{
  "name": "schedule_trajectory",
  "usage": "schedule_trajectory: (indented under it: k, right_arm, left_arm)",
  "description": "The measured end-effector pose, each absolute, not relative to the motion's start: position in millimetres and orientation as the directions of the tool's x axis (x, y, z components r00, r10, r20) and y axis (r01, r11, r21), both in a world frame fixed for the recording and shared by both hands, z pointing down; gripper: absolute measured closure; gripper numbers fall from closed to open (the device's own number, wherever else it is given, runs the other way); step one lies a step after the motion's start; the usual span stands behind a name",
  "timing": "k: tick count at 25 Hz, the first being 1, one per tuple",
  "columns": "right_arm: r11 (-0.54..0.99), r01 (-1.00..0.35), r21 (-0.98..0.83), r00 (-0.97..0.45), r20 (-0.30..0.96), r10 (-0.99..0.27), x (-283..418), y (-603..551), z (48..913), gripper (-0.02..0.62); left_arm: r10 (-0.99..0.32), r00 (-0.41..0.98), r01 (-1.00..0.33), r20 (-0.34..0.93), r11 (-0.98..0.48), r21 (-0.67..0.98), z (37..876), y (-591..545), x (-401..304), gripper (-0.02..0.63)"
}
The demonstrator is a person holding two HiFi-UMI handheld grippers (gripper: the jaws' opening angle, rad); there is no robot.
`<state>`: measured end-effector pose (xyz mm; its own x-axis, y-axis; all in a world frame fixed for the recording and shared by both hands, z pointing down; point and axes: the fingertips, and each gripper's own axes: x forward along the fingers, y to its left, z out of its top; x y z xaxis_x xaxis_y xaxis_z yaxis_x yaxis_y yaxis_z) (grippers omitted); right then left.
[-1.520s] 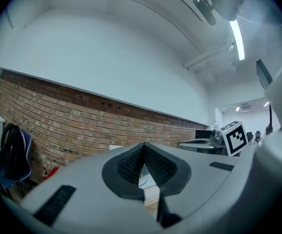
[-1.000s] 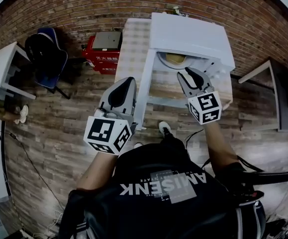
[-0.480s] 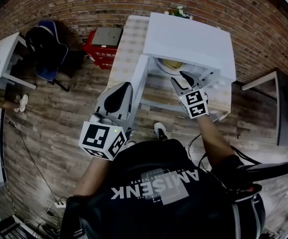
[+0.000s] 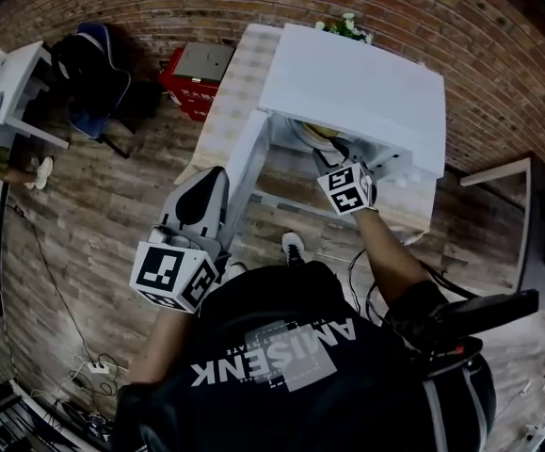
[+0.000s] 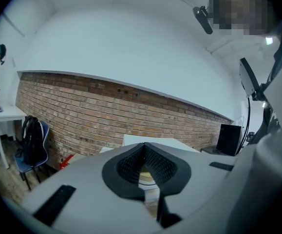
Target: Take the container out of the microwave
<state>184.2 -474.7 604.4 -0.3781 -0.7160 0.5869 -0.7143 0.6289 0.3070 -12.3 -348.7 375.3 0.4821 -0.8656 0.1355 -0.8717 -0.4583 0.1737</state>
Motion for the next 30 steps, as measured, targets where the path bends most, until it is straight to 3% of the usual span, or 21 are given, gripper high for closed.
schedule_trajectory:
  k: [11,22,30]
  right_arm:
    - [0.708,-0.538,0.458,-0.351,0.642,-0.682,180,-512,639,0.416]
    - [0.732,-0.48,0.483,-0.316,0.683,-0.658,177,-524,665,0.442]
    - [0.743,-0.449,0.497,-0.284,0.709,-0.646,174,-525,673,0.526]
  left_arm:
    - [-0.905,0.399,-0.914,0.151,-0.378,0.149,379,-356,-15,0.595]
    - [-0.909,0.384,-0.921,0.16,-0.364,0.142,381,-359,-16,0.595]
    - [-0.905,0.39,-0.918,0.171,-0.368,0.149,382,-358,-19,0.595]
